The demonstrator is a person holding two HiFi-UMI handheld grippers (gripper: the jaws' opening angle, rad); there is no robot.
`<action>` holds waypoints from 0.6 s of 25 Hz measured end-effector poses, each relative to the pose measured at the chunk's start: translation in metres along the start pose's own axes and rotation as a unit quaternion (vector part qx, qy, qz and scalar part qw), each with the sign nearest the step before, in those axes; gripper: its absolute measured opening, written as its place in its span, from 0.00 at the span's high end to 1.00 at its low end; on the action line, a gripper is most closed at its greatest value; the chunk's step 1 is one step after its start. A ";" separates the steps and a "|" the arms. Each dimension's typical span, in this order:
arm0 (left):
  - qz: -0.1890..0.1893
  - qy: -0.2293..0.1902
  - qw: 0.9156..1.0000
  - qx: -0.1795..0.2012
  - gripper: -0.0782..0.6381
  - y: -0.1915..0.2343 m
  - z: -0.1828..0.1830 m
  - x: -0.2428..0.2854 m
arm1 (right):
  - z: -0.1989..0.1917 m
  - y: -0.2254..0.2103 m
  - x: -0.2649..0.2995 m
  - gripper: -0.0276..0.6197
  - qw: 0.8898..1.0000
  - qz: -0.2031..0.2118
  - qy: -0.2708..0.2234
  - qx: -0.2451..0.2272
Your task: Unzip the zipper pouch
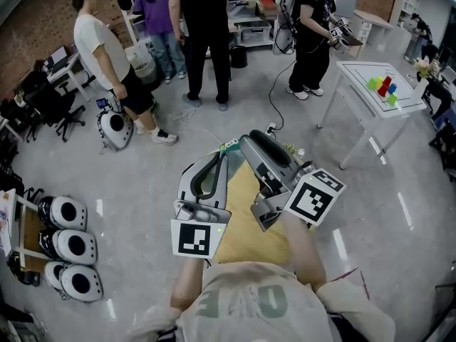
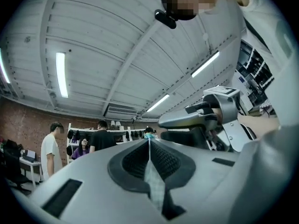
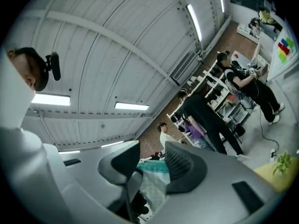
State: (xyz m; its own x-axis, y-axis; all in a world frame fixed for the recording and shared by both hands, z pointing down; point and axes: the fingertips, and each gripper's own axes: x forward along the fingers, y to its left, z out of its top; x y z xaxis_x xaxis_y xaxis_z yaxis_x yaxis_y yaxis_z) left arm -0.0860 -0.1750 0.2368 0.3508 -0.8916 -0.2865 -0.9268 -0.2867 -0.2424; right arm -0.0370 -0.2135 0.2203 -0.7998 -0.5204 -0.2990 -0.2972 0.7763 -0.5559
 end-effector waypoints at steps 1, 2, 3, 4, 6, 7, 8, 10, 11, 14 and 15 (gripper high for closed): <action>-0.002 -0.003 1.000 0.010 0.85 -0.002 0.001 0.000 | -0.002 -0.002 0.002 0.72 1.000 0.002 0.004 0.012; -0.003 -0.004 1.000 0.022 0.85 -0.004 0.001 0.000 | -0.003 -0.004 0.004 0.72 1.000 0.005 0.008 0.024; -0.004 -0.004 0.999 0.035 0.85 -0.006 0.001 0.001 | -0.005 -0.005 0.006 0.72 0.999 0.011 0.012 0.038; -0.005 -0.002 0.999 0.050 0.85 -0.008 0.000 0.002 | -0.006 -0.005 0.007 0.72 0.998 0.018 0.014 0.054; -0.014 0.014 0.996 0.092 0.85 -0.014 -0.005 0.002 | -0.009 -0.003 0.009 0.72 0.996 0.033 0.014 0.087; -0.018 0.021 0.994 0.110 0.85 -0.016 -0.007 0.001 | -0.010 -0.002 0.010 0.72 0.994 0.040 0.012 0.102; -0.020 0.027 0.992 0.119 0.85 -0.018 -0.010 0.001 | -0.011 -0.001 0.010 0.72 0.992 0.047 0.010 0.115; -0.015 0.030 0.992 0.121 0.85 -0.018 -0.012 -0.001 | -0.011 0.001 0.010 0.72 0.989 0.059 0.006 0.137; -0.012 0.030 0.992 0.119 0.85 -0.017 -0.013 -0.001 | -0.012 0.001 0.010 0.73 0.987 0.063 0.004 0.145; -0.011 0.032 0.992 0.125 0.85 -0.016 -0.014 -0.002 | -0.012 -0.001 0.009 0.77 0.984 0.062 -0.006 0.167; -0.013 0.039 0.991 0.131 0.85 -0.017 -0.016 -0.003 | -0.013 -0.001 0.008 0.78 0.982 0.063 -0.009 0.177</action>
State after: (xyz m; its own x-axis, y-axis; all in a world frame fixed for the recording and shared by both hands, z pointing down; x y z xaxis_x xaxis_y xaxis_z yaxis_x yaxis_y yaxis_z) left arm -0.0736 -0.1731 0.2565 0.3531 -0.9124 -0.2071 -0.8473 -0.2180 -0.4843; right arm -0.0501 -0.2145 0.2286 -0.8082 -0.4364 -0.3953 0.0067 0.6644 -0.7474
